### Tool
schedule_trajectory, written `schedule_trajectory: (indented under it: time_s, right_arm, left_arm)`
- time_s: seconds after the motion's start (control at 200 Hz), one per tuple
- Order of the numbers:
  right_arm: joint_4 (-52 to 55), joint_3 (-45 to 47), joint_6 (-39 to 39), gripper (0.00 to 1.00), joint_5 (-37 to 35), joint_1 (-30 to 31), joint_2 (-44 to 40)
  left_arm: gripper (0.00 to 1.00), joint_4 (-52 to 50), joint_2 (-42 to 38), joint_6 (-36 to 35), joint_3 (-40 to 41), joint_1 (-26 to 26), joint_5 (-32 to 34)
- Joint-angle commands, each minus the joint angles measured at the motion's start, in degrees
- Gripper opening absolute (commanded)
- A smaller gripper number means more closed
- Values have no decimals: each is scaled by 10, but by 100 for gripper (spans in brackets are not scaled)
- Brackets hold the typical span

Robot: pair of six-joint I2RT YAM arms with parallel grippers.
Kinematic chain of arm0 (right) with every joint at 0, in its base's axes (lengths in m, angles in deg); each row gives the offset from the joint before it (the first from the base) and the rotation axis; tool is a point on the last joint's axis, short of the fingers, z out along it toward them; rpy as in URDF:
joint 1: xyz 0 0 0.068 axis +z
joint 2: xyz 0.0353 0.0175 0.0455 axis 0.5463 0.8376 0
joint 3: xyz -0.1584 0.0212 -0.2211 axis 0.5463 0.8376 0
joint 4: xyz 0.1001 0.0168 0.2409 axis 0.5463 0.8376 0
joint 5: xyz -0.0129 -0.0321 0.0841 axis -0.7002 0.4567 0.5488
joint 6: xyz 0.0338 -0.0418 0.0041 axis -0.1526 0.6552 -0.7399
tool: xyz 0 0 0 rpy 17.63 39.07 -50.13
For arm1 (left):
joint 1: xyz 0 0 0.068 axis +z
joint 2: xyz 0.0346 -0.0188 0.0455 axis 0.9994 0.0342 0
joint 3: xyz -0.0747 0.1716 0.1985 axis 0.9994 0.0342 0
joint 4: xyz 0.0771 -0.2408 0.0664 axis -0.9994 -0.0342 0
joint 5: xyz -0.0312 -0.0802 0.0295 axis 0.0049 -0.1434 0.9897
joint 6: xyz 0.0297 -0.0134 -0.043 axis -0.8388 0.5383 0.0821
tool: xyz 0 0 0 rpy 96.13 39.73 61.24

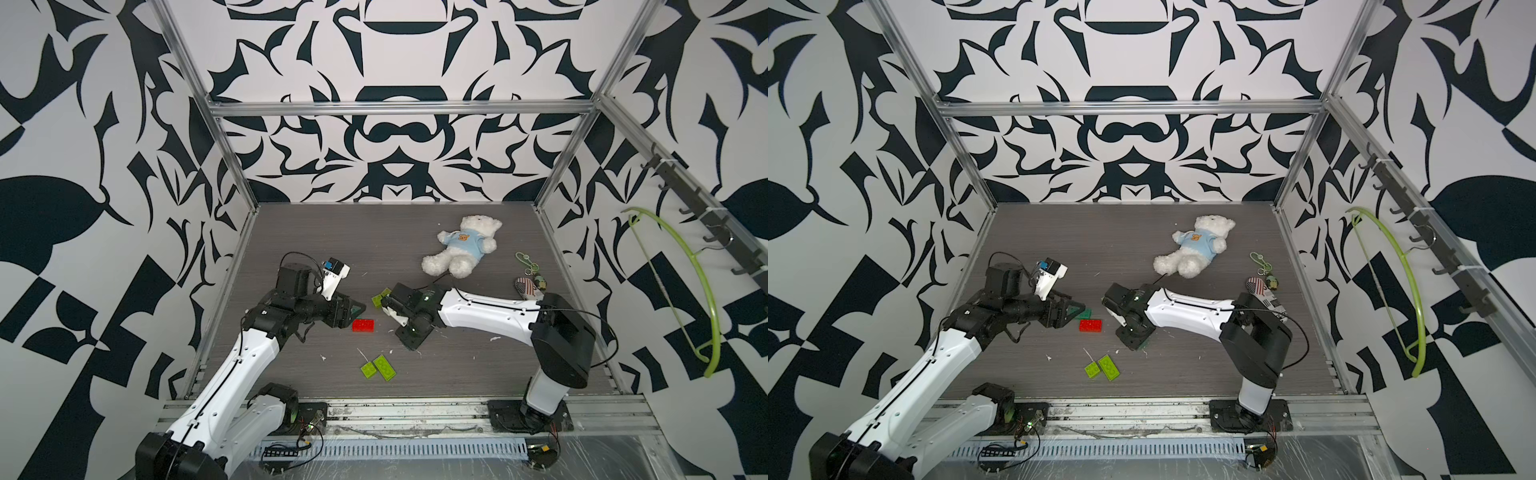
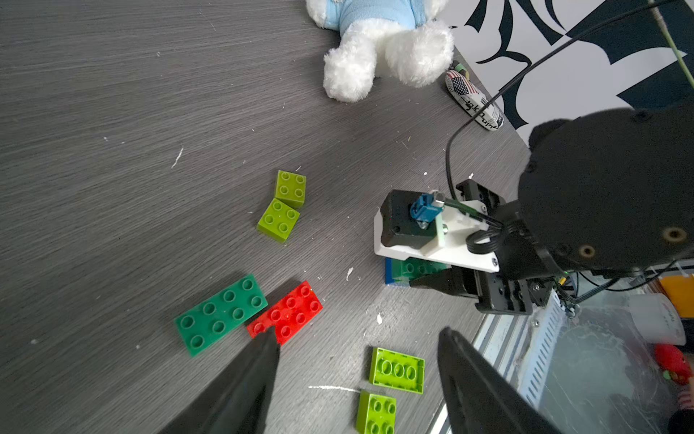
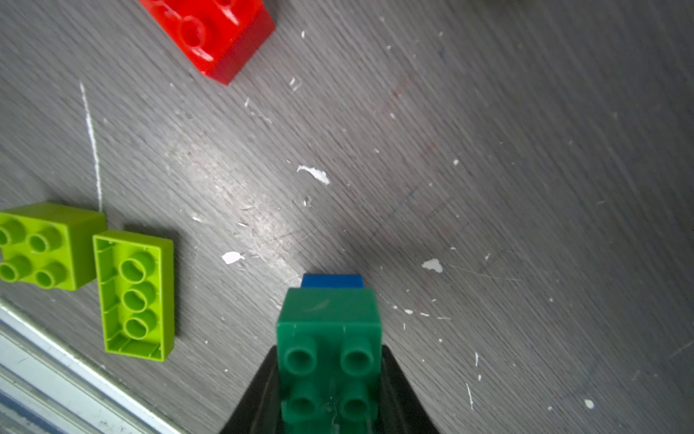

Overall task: Assemble a carrot with lego
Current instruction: Assemble the lego brick with the lego brick, then pick up the lego brick from the center of the board.

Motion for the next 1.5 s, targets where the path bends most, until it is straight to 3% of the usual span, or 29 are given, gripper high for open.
schedule_trajectory:
  time_s: [0.0,0.34,0.49,0.56,0.61,0.745,0.96,1.165,1.245,1.36,1.495]
  right_arm:
    - [33,46,10,32,8,3,39]
    - [18,3,20,61,33,3,-58]
    - [10,4,22,69,44,-4,-121]
    - [-13,13,20,70,64,-25,-161]
    - [-47,26,14,70,87,-50,-187]
    - [-119,48,-1,69,116,-114,-211]
    - [-161,76,-10,66,85,-145,-204]
    - [-197,130,-6,66,95,-174,-240]
    - [-210,150,-7,65,96,-195,-263]
    - [-223,181,-6,65,106,-226,-305]
    - [-231,205,-3,64,113,-248,-344]
  left_arm:
    - [74,6,-9,2,-9,-2,2]
    - [75,18,-9,44,-22,-2,35]
    - [75,33,1,136,-29,-2,104]
    - [75,16,21,236,-36,-2,167]
    - [75,-5,49,263,-49,-2,173]
    - [72,-30,122,281,-64,-18,199]
    - [73,-66,193,279,-80,-27,236]
    - [71,-85,274,191,-143,-77,127]
    - [68,-106,316,107,-178,-101,82]
    - [69,-156,332,-67,-231,-150,108]
    - [73,-168,318,-285,-202,-168,198]
